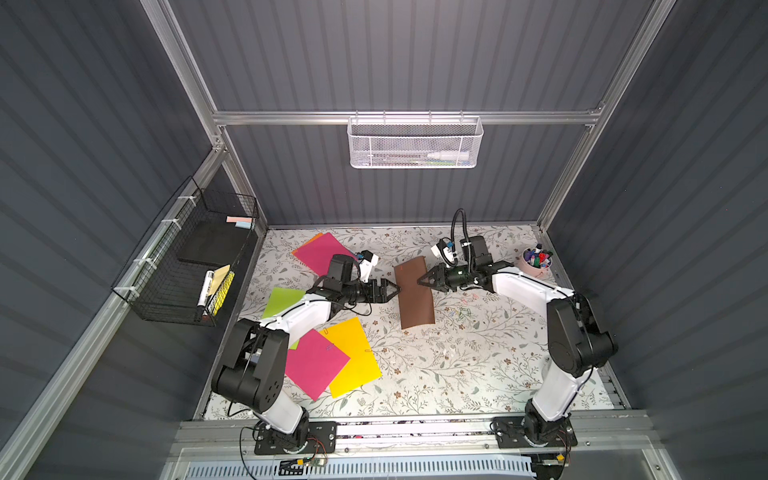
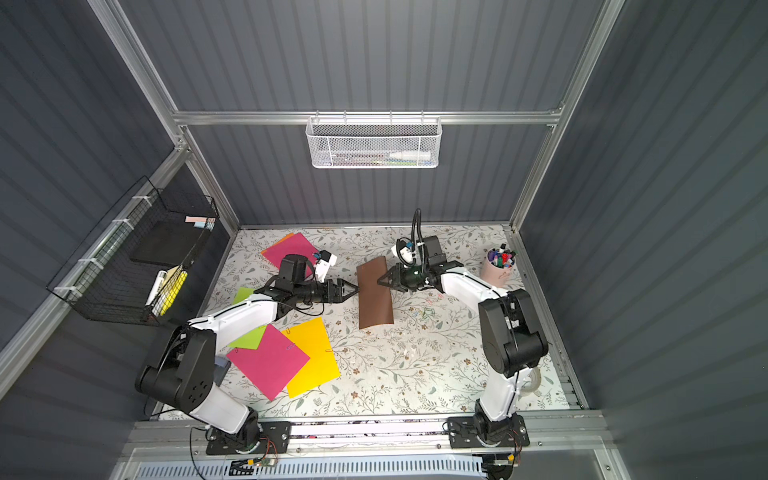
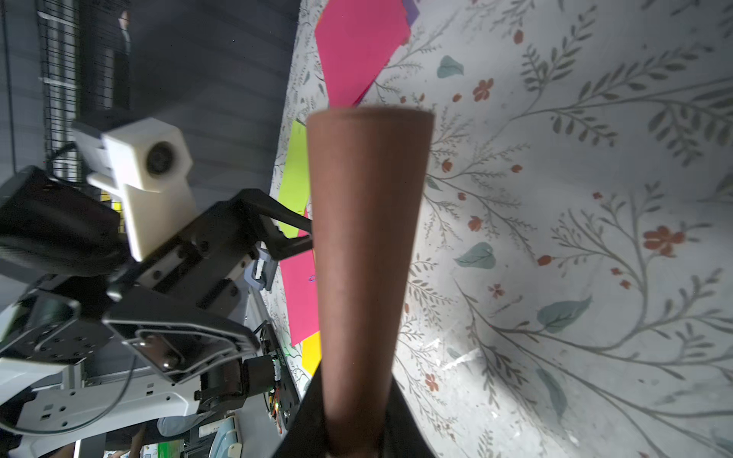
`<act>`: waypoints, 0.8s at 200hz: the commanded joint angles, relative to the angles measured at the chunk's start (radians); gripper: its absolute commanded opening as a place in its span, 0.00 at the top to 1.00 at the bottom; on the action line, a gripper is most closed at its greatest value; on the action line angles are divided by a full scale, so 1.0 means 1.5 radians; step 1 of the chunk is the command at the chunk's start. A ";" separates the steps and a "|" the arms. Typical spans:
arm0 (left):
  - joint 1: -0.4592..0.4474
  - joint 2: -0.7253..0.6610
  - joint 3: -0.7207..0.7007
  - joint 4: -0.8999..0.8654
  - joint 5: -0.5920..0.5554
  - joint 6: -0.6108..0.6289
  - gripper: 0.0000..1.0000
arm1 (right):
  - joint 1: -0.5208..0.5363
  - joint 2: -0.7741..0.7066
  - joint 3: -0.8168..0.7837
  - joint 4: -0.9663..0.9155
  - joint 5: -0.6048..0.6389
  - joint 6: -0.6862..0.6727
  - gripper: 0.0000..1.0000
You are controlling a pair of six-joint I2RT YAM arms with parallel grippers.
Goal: Unclip the paperclips from the documents
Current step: Pick up the document from the center of the board.
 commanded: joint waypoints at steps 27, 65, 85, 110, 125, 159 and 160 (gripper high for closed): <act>0.001 0.002 -0.016 0.149 0.119 -0.067 0.08 | 0.005 -0.020 -0.019 0.073 -0.048 0.053 0.79; 0.002 0.016 -0.010 0.208 0.147 -0.105 0.13 | 0.028 -0.023 -0.032 0.101 -0.068 0.058 0.78; 0.003 0.022 -0.012 0.239 0.156 -0.129 0.18 | 0.033 -0.030 -0.050 0.126 -0.069 0.067 0.78; 0.004 0.026 -0.013 0.262 0.162 -0.147 0.32 | 0.035 -0.039 -0.067 0.141 -0.062 0.075 0.78; 0.004 0.026 -0.010 0.263 0.161 -0.147 0.46 | 0.040 -0.041 -0.069 0.139 -0.064 0.068 0.78; 0.006 0.025 -0.004 0.239 0.149 -0.134 0.70 | 0.049 -0.048 -0.075 0.132 -0.062 0.054 0.78; 0.006 0.025 -0.004 0.238 0.149 -0.134 0.70 | 0.049 -0.048 -0.075 0.132 -0.062 0.054 0.78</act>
